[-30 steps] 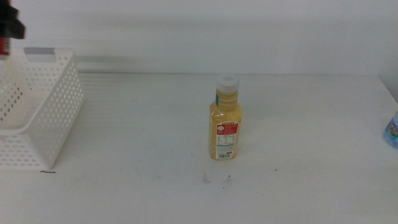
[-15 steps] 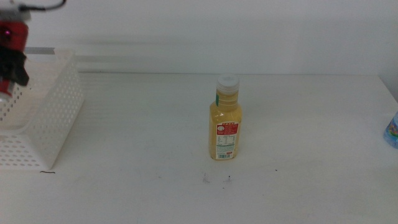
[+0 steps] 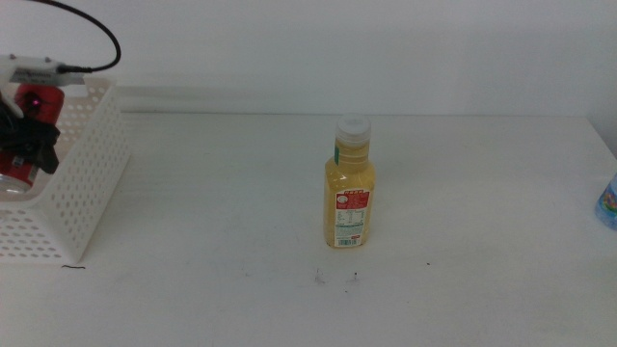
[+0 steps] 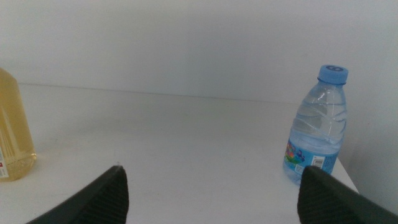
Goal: Use arms to grab the bottles and put them into the dustbin to the left of the table.
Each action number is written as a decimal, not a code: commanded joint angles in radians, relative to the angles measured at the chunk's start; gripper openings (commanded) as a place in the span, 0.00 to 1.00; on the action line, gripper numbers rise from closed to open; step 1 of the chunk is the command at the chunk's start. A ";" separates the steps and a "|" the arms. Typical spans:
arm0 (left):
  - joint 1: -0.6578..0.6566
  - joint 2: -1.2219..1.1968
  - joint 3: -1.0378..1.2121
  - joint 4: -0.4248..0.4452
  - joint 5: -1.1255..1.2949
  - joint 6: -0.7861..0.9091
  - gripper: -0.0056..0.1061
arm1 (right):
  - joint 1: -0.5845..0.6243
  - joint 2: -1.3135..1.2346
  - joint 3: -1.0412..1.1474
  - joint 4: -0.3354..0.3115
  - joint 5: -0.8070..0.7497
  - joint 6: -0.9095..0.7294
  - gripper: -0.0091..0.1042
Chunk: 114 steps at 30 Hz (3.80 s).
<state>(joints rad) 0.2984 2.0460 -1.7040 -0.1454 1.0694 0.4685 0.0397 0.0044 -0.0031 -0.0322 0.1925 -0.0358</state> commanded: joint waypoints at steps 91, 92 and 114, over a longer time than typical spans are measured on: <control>-1.017 -0.428 1.269 0.132 -1.957 -0.589 0.89 | -0.010 -0.004 0.003 -0.005 -0.013 -0.006 0.90; -1.017 -0.401 1.246 0.136 -1.957 -0.600 0.89 | -0.010 -0.004 0.003 -0.005 -0.013 -0.006 0.90; -0.993 -0.118 0.962 0.156 -1.920 -0.661 0.89 | -0.010 -0.004 0.003 -0.005 -0.013 -0.006 0.90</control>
<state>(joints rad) -0.7033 1.9219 -0.7252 0.0000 -0.8487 -0.1732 0.0382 0.0044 -0.0031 -0.0322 0.1925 -0.0358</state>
